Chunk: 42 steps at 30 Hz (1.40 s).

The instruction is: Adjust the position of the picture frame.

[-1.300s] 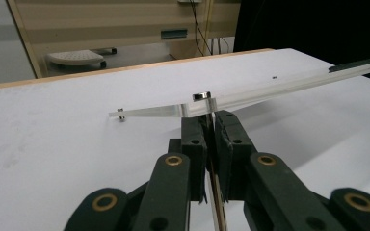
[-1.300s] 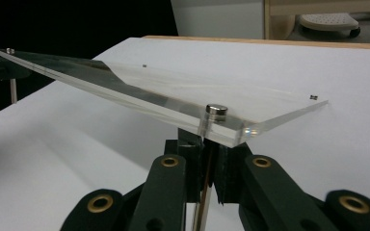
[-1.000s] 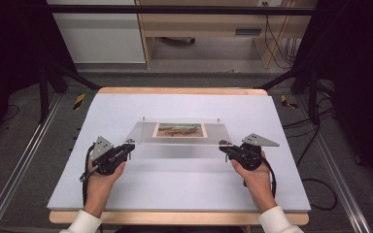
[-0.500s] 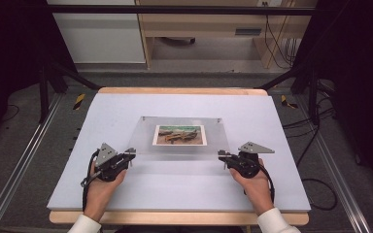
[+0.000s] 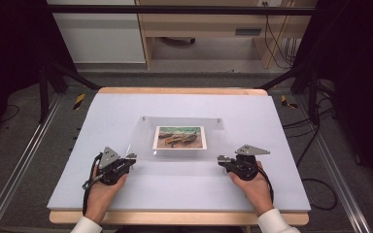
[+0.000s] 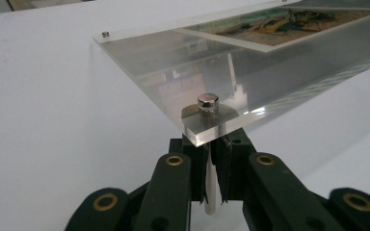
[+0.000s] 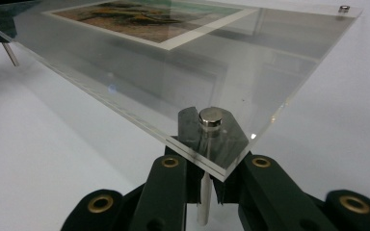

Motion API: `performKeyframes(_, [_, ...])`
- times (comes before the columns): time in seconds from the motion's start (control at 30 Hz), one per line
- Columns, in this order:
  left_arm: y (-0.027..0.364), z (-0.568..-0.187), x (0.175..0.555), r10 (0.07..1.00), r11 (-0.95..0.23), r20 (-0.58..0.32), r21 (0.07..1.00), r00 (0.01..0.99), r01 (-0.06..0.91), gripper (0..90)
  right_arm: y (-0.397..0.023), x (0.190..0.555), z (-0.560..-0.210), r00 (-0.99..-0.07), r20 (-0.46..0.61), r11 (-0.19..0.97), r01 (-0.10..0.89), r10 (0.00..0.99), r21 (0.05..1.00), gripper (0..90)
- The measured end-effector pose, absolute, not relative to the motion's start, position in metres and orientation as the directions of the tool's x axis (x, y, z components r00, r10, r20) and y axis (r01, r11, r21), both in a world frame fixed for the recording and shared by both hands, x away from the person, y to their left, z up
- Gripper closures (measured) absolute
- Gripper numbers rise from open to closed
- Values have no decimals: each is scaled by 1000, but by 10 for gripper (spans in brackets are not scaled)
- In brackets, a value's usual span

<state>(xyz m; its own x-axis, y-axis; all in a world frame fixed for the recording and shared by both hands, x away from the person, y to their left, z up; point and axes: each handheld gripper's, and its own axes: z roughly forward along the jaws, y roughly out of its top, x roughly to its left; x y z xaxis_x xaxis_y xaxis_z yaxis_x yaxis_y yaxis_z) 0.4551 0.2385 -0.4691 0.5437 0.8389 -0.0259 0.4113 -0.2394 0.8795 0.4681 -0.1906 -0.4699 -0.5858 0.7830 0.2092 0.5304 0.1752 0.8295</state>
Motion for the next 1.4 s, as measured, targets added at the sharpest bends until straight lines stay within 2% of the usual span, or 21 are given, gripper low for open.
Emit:
performKeyframes(0.6, [237, -473, 457, 837, -257, -36, 855, 547, 450, 830, -190, 469, -473, -590, 208, 211, 561, 780, 801, 836])
performKeyframes(1.4, [236, -475, 457, 836, -269, -27, 850, 548, 452, 829, -190, 468, -474, -584, 212, 215, 575, 784, 789, 838])
